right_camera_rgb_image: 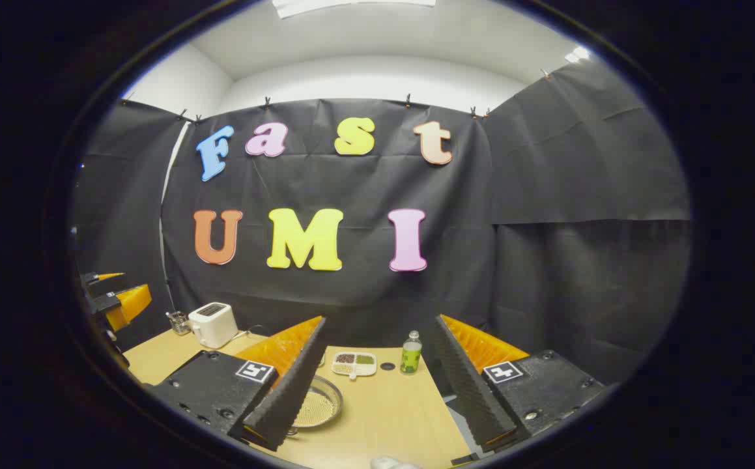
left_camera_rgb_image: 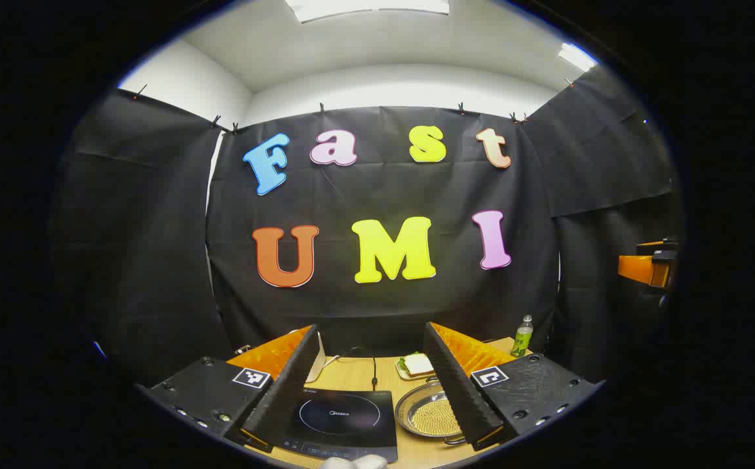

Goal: First push the handle of the pot to place it horizontally, then grasp the pot with both hands and set it on the induction cooktop.

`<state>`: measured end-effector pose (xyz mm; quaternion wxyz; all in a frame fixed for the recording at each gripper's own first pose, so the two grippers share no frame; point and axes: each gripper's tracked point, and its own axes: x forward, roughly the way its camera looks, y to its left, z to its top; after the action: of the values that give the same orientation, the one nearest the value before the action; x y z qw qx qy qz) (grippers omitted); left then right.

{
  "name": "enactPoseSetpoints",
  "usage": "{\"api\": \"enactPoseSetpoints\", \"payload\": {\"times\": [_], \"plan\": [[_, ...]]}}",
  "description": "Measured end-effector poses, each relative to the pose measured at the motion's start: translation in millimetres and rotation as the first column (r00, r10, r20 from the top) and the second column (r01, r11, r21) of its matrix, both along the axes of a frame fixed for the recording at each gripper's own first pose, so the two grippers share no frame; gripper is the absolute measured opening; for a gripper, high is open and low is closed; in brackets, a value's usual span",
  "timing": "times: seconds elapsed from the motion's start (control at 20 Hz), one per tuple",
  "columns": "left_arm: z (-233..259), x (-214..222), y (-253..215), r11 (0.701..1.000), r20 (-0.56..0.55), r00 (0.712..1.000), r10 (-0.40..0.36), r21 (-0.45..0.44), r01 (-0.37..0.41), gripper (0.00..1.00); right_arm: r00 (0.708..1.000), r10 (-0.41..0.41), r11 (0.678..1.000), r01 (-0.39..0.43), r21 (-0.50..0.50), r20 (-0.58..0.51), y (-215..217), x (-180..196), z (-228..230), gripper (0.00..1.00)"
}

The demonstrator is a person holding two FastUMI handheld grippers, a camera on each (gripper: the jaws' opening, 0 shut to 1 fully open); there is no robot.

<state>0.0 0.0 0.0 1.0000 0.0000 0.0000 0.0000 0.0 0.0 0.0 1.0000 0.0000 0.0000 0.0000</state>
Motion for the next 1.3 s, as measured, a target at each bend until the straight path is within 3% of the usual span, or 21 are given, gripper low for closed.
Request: {"api": "enactPoseSetpoints", "payload": {"times": [0.65, 0.9, 1.05, 1.15, 1.3], "plan": [[-9.5, -4.6, 14.4, 1.000, -0.005, 1.000, -0.005, -0.004, 0.005, 0.96, 0.999, 0.033, 0.999, -0.033, -0.022, -0.010, 29.4, 4.6, 1.3, 1.00], [-18.8, -10.5, 27.5, 0.999, -0.014, 0.999, 0.032, -0.008, -0.032, 0.96, 0.985, 0.140, 0.989, -0.144, -0.039, -0.096, 70.9, 15.6, -17.8, 0.95], [-25.5, -16.5, 35.7, 0.999, -0.016, 0.999, 0.040, -0.007, -0.040, 0.96, 0.963, 0.217, 0.975, -0.223, -0.018, -0.157, 106.6, 26.6, -34.1, 0.75], [-30.2, -22.8, 43.1, 0.998, -0.018, 0.998, 0.057, -0.015, -0.057, 0.96, 0.927, 0.311, 0.948, -0.319, -0.007, -0.210, 140.9, 31.0, -51.5, 0.61], [-38.1, -31.6, 55.1, 0.996, -0.018, 0.996, 0.082, -0.025, -0.082, 0.96, 0.886, 0.368, 0.921, -0.390, -0.023, -0.281, 169.4, 38.7, -76.0, 0.35]]}}
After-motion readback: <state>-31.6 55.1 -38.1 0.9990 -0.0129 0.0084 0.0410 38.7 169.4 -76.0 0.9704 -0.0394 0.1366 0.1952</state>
